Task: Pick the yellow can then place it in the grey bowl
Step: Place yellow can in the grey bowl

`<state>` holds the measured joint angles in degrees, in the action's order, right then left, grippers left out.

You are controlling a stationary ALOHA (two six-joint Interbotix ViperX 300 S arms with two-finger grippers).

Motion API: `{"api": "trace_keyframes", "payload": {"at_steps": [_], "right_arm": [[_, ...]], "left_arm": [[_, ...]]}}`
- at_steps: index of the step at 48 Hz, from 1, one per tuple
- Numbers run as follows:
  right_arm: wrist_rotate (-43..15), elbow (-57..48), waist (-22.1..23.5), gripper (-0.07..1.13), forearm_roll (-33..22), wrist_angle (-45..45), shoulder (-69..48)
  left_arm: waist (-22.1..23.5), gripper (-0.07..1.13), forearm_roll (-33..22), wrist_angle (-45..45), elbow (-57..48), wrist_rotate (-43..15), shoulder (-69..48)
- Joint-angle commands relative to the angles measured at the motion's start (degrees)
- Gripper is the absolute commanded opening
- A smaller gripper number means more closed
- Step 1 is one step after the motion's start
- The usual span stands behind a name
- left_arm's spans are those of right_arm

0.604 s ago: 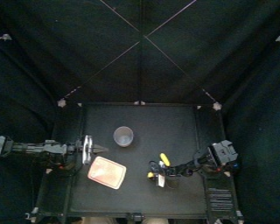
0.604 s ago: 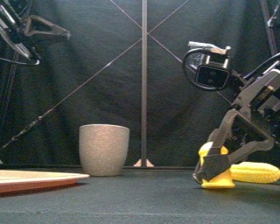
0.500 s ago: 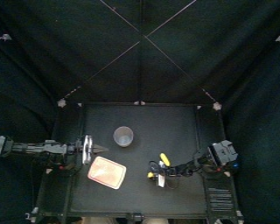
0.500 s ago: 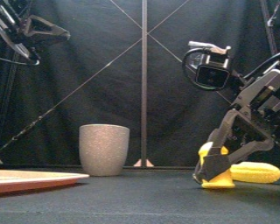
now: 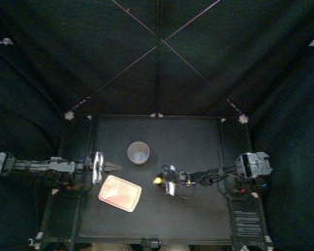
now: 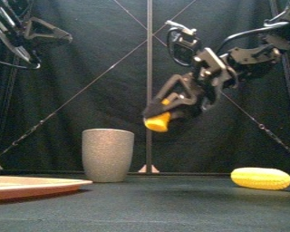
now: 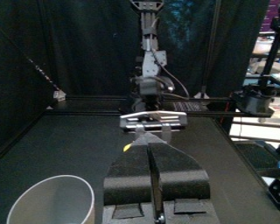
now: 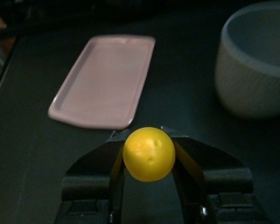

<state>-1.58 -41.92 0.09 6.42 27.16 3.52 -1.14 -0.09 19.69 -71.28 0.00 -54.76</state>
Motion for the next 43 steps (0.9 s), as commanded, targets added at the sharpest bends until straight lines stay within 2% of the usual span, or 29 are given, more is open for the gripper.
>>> {"api": "trace_keyframes", "payload": {"at_steps": [1,7,16,28,43], "right_arm": [[-0.4,5.8,5.3,0.63,-3.7,0.2,-2.4],[-0.5,12.6,11.0,0.63,-4.7,0.2,-0.1],[-0.7,19.8,15.3,0.63,-4.4,0.1,6.1],[-0.6,25.1,15.4,0.63,-2.9,-2.8,14.0],[-0.7,25.8,13.6,0.68,-1.7,-7.3,14.4]], "left_arm": [[-0.4,-0.03,0.1,0.4,0.5,-0.1,0.3],[-0.8,-0.03,0.2,0.4,0.2,-0.1,0.3],[-0.9,-0.02,0.3,0.4,0.1,-0.1,0.3],[-0.9,-0.03,0.4,0.4,-0.4,-0.1,0.3],[-0.9,-0.03,0.4,0.4,-0.4,0.0,0.3]]}}
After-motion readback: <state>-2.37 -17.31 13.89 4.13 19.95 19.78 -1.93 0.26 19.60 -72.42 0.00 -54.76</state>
